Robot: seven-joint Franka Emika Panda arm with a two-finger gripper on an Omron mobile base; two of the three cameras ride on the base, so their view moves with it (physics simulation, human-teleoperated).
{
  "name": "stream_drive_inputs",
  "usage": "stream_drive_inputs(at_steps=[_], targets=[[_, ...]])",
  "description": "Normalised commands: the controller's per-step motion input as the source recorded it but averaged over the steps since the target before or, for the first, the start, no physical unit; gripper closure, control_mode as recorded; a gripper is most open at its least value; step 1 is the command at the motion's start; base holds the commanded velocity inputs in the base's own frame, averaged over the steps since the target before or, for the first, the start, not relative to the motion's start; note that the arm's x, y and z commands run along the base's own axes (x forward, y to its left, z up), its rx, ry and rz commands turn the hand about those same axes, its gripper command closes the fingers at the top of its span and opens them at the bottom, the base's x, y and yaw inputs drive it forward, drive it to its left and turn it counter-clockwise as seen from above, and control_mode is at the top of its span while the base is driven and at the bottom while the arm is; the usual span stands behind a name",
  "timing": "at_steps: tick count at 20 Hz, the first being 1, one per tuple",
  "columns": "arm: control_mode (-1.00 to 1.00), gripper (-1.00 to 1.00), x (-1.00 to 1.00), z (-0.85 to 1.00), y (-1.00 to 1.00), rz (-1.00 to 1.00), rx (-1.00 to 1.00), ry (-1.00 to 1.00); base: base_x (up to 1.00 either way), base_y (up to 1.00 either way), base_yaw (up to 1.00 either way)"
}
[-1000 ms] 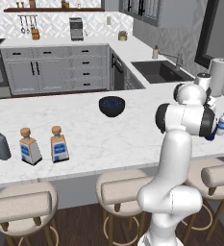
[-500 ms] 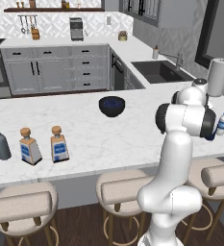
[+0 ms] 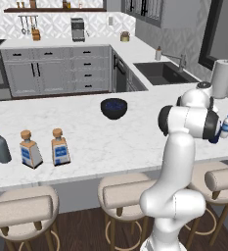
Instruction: Move the plastic bottles in the middle to the plastics group, and the glass bottles in the middle to the glass group.
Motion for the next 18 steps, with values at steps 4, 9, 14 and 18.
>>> stream_drive_inputs(at_steps=[4, 9, 14, 18], targets=[[-1.0, 1.0, 0.0, 0.0, -0.07, -0.08, 0.0, 0.05, 0.0, 0.0, 0.0], [-1.0, 1.0, 0.0, -0.06, 0.0, -0.07, 0.0, 0.08, 0.0, 0.0, 0.0], [-1.0, 1.0, 0.01, -0.46, 0.0, -0.07, -0.01, 0.05, 0.0, 0.0, 0.0], [-1.0, 1.0, 0.0, -0.36, -0.01, -0.06, 0.0, 0.0, 0.0, 0.0, 0.0]])
